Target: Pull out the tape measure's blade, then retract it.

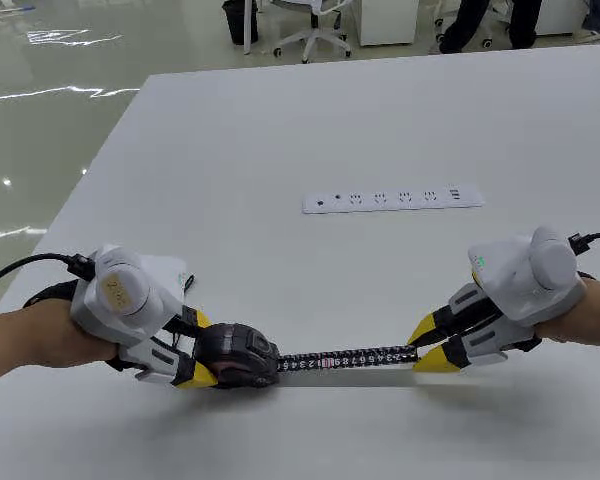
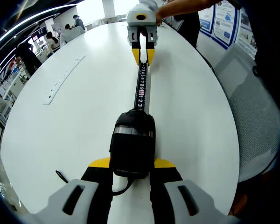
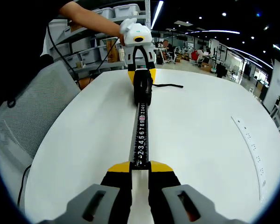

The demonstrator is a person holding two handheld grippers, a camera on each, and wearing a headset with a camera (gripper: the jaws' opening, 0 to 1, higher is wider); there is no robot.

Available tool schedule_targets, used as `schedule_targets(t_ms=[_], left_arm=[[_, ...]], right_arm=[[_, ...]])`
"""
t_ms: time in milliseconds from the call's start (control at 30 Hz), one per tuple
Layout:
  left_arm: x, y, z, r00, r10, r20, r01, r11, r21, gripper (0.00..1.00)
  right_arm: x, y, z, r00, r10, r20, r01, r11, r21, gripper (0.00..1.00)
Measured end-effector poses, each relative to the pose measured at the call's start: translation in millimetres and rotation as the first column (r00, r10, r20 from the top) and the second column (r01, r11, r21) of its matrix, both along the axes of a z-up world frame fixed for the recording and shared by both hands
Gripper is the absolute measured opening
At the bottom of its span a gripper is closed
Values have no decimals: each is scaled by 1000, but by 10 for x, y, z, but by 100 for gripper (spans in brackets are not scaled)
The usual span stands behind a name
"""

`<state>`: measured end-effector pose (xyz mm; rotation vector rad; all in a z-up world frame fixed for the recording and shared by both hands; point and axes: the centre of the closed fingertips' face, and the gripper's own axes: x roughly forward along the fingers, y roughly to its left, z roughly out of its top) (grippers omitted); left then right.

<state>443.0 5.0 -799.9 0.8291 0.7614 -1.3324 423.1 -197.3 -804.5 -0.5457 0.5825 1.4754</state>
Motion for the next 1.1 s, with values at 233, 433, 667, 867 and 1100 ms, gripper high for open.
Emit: schedule_targets(t_ms=[233, 433, 667, 867, 1100], left_arm=[[0, -2, -1, 1000, -1, -1, 1, 1000, 0, 25], [-9, -8, 1, 1000, -1, -1, 1, 1000, 0, 25], [-24, -17, 9, 1000, -1, -1, 1, 1000, 0, 25], [-33, -24, 12, 1000, -2, -2, 2, 1000, -1, 25], [-38, -26, 14, 1000, -3, -3, 3, 1000, -1, 25]], right_arm=[[-25, -11, 14, 1000, 4, -1, -4, 1000, 0, 11], [-38, -38, 15, 1000, 4, 0, -4, 1000, -3, 11], [-46, -84, 21, 1000, 0, -1, 0, 1000, -5, 11], [-51, -125, 19, 1000, 0, -2, 0, 1000, -10, 11], [-20, -179, -4, 1000, -1, 3, 1, 1000, -14, 11]])
